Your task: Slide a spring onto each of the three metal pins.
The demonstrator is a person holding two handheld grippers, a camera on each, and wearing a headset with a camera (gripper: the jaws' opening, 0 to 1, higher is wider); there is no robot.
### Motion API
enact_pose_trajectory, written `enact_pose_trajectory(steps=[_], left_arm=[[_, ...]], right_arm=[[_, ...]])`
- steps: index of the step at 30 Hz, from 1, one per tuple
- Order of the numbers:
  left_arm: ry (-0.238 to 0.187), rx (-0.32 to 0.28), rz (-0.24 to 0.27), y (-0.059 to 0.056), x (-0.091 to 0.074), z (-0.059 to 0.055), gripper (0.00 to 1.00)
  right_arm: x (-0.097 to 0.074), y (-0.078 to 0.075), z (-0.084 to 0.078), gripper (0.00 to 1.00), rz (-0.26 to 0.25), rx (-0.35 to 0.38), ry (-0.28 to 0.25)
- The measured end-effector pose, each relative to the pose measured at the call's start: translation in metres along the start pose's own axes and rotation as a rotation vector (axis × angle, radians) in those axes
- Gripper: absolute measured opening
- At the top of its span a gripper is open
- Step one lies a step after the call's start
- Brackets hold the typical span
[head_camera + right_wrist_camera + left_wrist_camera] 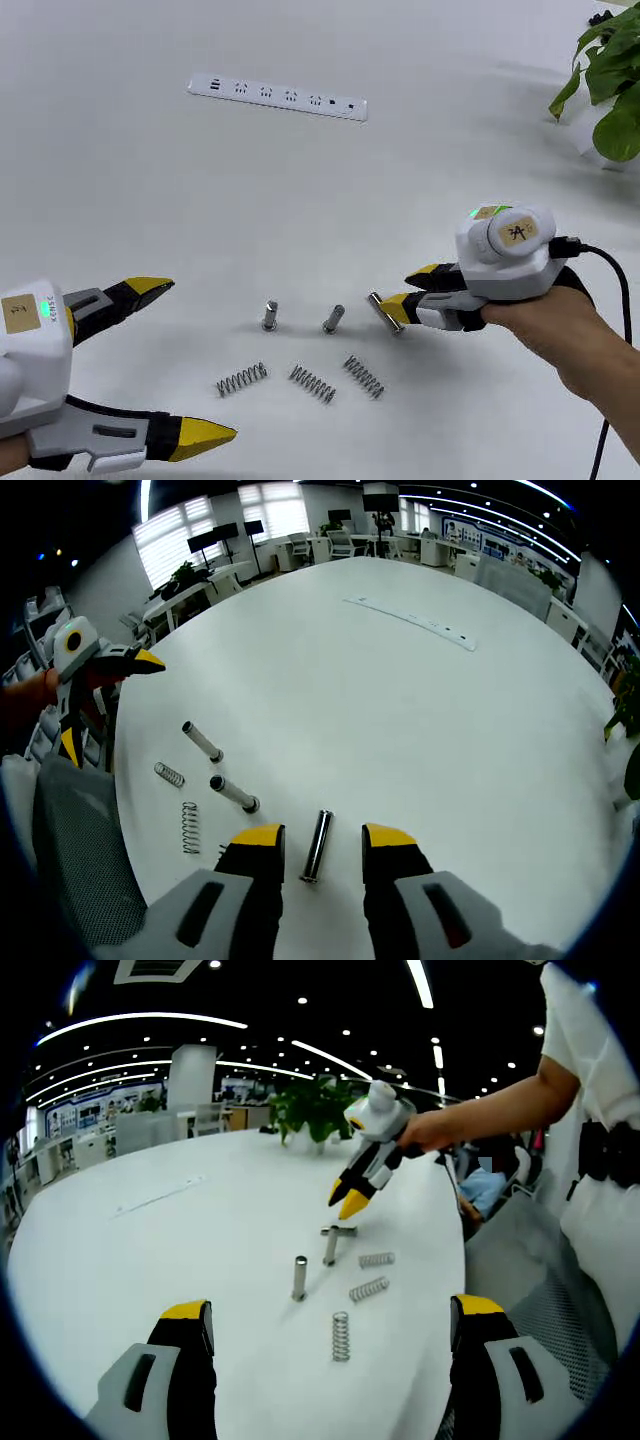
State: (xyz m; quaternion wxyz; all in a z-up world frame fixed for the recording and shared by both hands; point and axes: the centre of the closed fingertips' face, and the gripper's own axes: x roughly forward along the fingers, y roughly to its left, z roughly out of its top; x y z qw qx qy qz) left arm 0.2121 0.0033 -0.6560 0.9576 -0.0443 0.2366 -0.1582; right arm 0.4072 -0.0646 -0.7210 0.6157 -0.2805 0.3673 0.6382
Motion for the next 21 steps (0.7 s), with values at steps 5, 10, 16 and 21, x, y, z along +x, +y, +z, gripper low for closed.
enact_pose_trajectory(steps=[5, 10, 16, 21], left_arm=[[0.000, -0.005, -0.006, -0.001, 0.002, 0.000, 1.00], [-0.006, -0.011, -0.003, 0.001, 0.001, -0.001, 1.00], [-0.007, -0.018, 0.003, 0.002, 0.001, -0.002, 1.00], [-0.011, -0.023, 0.005, 0.002, 0.001, -0.002, 1.00]], right_arm=[[0.009, 0.001, -0.001, 0.28, 0.007, 0.009, 0.038], [0.019, -0.004, -0.003, 0.24, 0.008, 0.028, 0.076], [0.025, -0.003, -0.004, 0.20, 0.010, 0.032, 0.118], [0.031, -0.004, -0.009, 0.18, 0.004, 0.036, 0.139]])
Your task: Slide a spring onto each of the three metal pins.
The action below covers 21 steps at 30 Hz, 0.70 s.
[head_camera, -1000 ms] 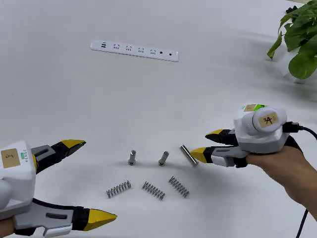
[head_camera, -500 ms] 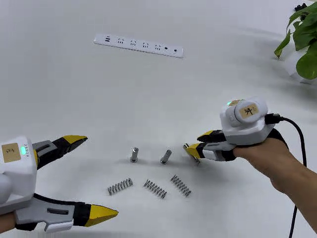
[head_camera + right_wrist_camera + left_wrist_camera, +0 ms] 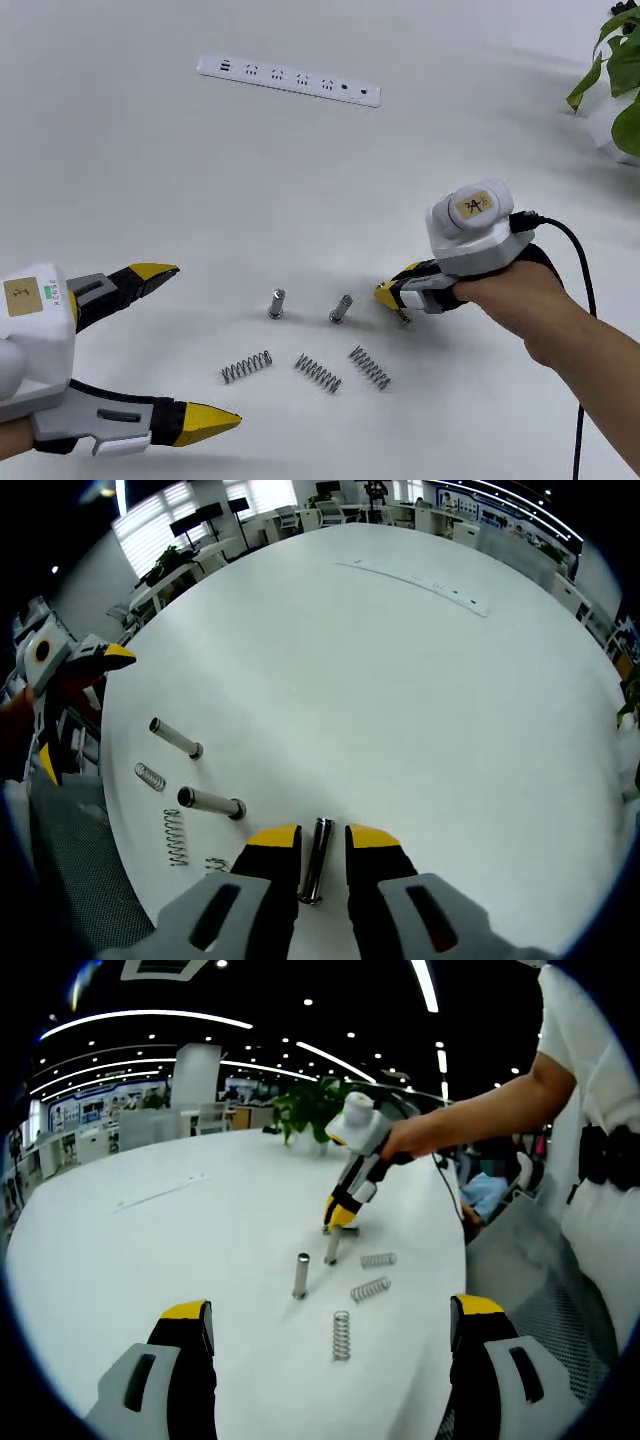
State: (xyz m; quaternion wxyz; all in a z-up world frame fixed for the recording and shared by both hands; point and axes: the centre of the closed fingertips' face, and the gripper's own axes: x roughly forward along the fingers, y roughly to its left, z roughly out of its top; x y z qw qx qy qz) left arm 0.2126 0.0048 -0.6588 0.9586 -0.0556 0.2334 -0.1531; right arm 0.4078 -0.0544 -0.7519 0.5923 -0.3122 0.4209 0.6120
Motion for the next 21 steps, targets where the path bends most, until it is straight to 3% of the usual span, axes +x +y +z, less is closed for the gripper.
enact_pose_trajectory(steps=[14, 21], left_arm=[[0.002, -0.006, -0.002, 0.001, -0.001, -0.004, 1.00], [0.001, -0.008, -0.002, 0.000, 0.000, -0.003, 1.00]], right_arm=[[0.000, 0.010, -0.006, 0.15, -0.010, -0.033, 0.042], [0.005, 0.003, -0.004, 0.11, -0.022, -0.045, 0.051]])
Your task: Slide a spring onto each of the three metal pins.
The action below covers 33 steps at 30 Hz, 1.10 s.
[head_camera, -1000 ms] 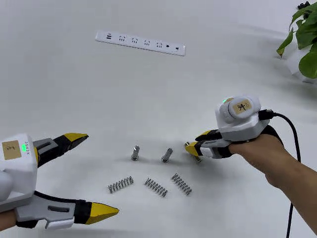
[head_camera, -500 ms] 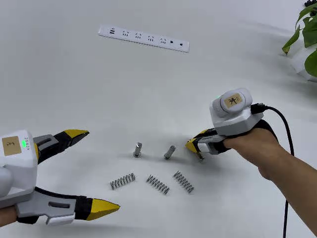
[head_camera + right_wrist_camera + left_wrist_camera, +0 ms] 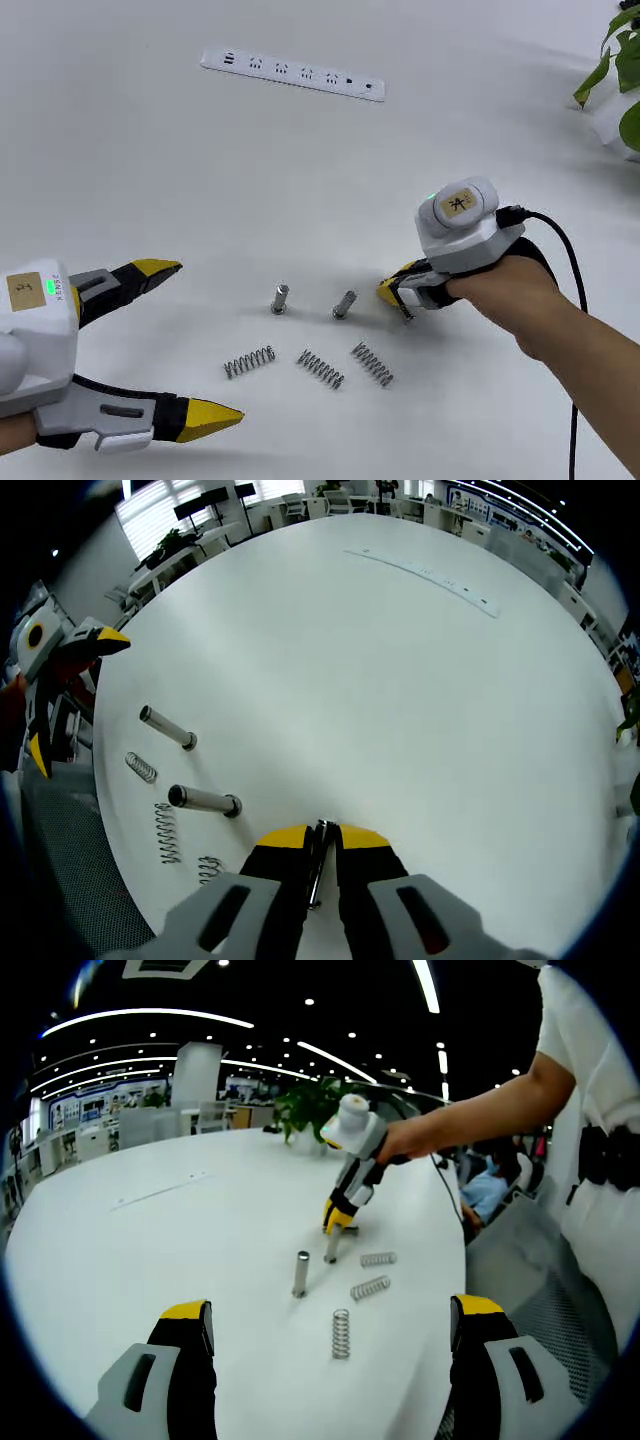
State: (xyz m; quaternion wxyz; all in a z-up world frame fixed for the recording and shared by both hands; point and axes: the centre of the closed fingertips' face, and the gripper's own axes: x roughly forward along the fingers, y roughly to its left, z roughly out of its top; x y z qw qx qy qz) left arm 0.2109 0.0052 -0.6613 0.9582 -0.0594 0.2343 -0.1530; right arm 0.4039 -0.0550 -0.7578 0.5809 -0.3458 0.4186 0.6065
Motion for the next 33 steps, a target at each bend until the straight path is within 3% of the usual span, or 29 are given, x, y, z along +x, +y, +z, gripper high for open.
enact_pose_trajectory(steps=[18, 33], left_arm=[[-0.003, -0.004, -0.001, -0.002, -0.001, 0.000, 1.00], [0.000, 0.005, -0.008, -0.004, 0.001, 0.003, 1.00]], right_arm=[[-0.002, 0.006, -0.002, 0.09, 0.001, -0.008, -0.005], [-0.018, 0.006, -0.001, 0.09, 0.006, -0.023, -0.066]])
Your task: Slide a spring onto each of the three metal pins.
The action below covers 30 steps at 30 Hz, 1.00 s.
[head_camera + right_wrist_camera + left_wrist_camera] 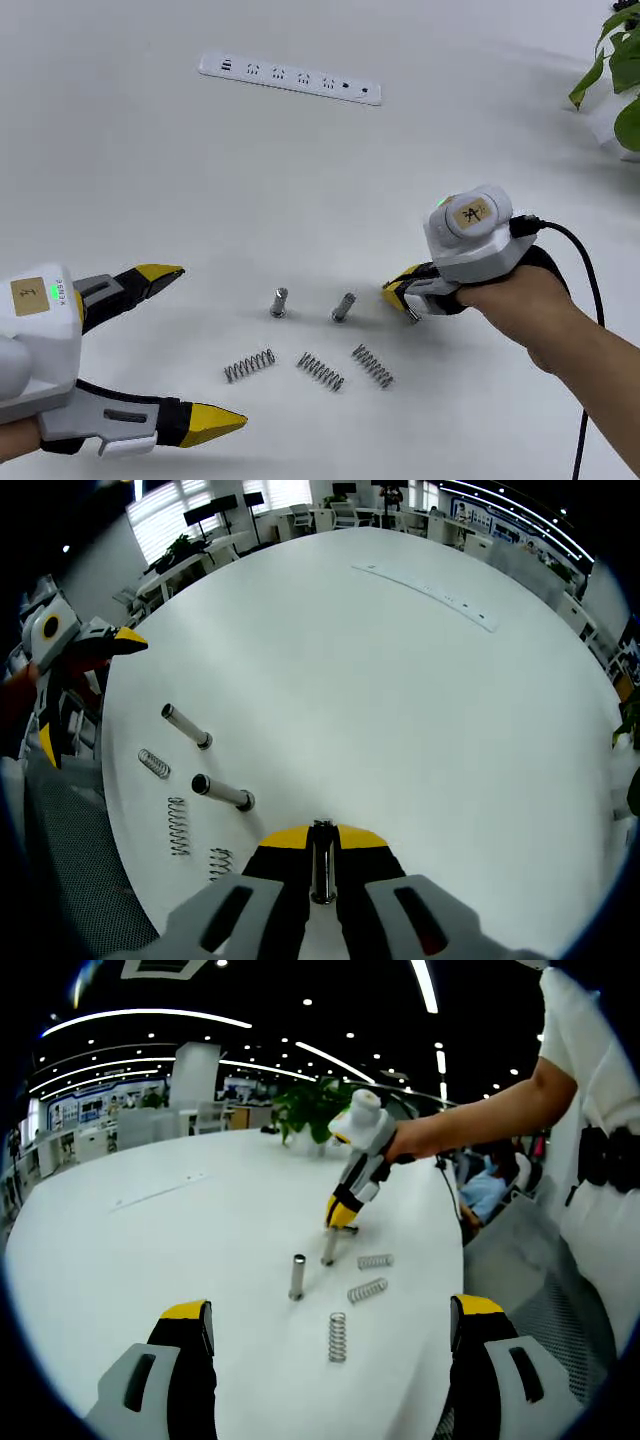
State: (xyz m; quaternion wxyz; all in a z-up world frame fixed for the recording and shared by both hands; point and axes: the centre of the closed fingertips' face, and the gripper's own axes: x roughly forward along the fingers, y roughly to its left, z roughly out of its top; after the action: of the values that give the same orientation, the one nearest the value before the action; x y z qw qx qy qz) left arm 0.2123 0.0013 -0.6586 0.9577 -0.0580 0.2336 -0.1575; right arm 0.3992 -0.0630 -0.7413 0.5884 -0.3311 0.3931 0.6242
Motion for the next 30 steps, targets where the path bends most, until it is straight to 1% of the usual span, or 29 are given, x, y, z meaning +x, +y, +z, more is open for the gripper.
enact_pose_trajectory(steps=[1, 2, 3, 5, 8, 11, 17, 27, 29, 30], left_arm=[[0.000, 0.000, -0.001, 0.000, 0.000, 0.000, 1.00], [0.000, 0.000, -0.002, -0.001, 0.000, 0.000, 1.00], [0.001, 0.002, -0.003, -0.001, 0.001, 0.000, 1.00], [0.001, 0.004, -0.006, -0.002, 0.001, 0.000, 1.00], [0.004, 0.007, -0.007, -0.002, 0.001, 0.000, 1.00], [0.006, 0.009, -0.008, -0.004, 0.001, 0.001, 1.00], [0.006, 0.015, -0.013, -0.006, 0.002, 0.004, 1.00], [0.007, 0.019, -0.018, -0.007, 0.002, 0.004, 1.00], [0.008, 0.021, -0.019, -0.008, 0.002, 0.004, 1.00], [0.008, 0.022, -0.020, -0.008, 0.002, 0.005, 1.00]], right_arm=[[-0.001, 0.000, 0.000, 0.09, -0.001, 0.000, -0.004], [0.001, -0.004, 0.000, 0.09, -0.002, -0.001, -0.009], [0.000, -0.005, 0.000, 0.09, -0.003, -0.001, -0.013], [-0.005, 0.000, 0.003, 0.09, -0.004, -0.008, -0.022], [-0.007, -0.001, 0.000, 0.09, -0.005, -0.010, -0.035], [-0.012, 0.001, 0.001, 0.09, -0.004, -0.015, -0.050], [-0.019, -0.002, 0.000, 0.09, -0.012, -0.005, -0.074], [-0.033, 0.000, -0.006, 0.09, -0.024, 0.013, -0.117], [-0.032, -0.002, -0.007, 0.09, -0.026, 0.016, -0.124], [-0.032, 0.000, -0.008, 0.09, -0.026, 0.014, -0.127]])
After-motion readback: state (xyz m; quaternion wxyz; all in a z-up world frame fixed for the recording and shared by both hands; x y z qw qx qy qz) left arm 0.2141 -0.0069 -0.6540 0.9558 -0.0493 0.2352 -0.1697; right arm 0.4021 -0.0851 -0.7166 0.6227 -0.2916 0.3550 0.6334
